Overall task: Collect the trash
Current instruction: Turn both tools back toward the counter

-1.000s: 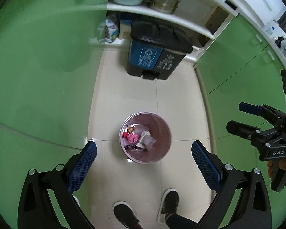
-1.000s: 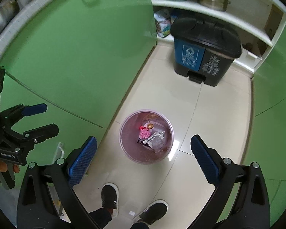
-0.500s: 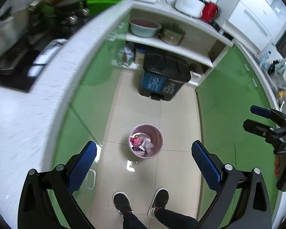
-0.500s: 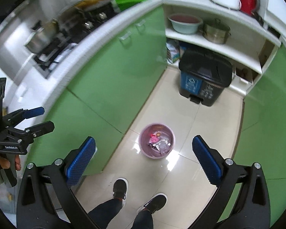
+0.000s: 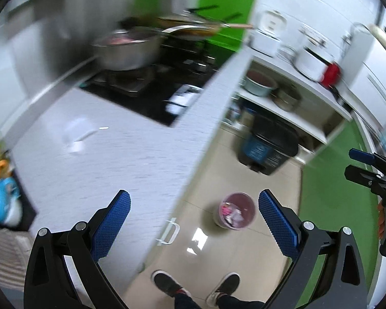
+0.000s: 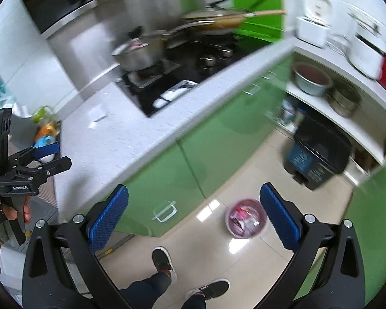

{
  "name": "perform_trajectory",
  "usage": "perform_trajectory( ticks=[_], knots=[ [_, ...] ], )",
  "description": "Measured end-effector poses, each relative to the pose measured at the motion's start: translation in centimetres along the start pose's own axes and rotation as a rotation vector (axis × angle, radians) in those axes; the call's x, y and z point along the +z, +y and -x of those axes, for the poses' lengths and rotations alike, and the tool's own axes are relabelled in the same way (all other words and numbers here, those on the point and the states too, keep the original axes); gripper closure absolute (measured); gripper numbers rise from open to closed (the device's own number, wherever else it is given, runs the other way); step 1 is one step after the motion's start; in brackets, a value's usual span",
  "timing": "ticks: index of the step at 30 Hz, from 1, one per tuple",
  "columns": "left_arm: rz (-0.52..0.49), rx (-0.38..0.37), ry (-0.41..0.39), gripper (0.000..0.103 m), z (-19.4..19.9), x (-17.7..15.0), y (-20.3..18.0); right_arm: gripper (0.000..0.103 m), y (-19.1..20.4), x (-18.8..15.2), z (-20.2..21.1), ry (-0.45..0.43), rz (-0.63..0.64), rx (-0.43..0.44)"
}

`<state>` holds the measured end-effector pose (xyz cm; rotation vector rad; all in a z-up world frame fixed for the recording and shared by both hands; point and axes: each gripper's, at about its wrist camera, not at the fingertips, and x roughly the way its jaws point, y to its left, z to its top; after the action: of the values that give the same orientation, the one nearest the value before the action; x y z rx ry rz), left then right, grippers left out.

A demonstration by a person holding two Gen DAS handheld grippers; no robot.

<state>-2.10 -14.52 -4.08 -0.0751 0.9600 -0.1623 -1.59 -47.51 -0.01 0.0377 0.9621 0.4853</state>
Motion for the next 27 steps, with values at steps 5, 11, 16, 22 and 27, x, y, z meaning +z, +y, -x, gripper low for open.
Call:
perform_trajectory(
  ticks=[5, 11, 16, 22, 27],
  knots=[
    [0.079, 0.071, -0.029, 0.007, 2.4, -0.1, 6.2, 0.003, 5.3, 3.0, -2.2, -0.006, 0.058, 0.055],
    [0.111, 0.110, -0.034, 0.007, 3.3, 0.5, 11.8, 0.003, 11.1, 6.8, -5.2, -0.020, 0.107, 0.090],
    [0.109, 0.103, -0.021, 0.007, 2.7, 1.0, 14.9, 0.003, 14.8, 9.3, -8.3, -0.016, 0.142, 0.094],
    [0.134, 0.091, -0.008, 0.007, 1.0, 2.0, 17.2, 0.003, 18.4, 12.4, -12.6, 0.019, 0.195, 0.113],
    [0.176, 0.105, 0.002, 0.007, -0.8, 2.5, 18.6, 0.003, 21.0, 14.9, -16.9, 0.060, 0.264, 0.146]
  ],
)
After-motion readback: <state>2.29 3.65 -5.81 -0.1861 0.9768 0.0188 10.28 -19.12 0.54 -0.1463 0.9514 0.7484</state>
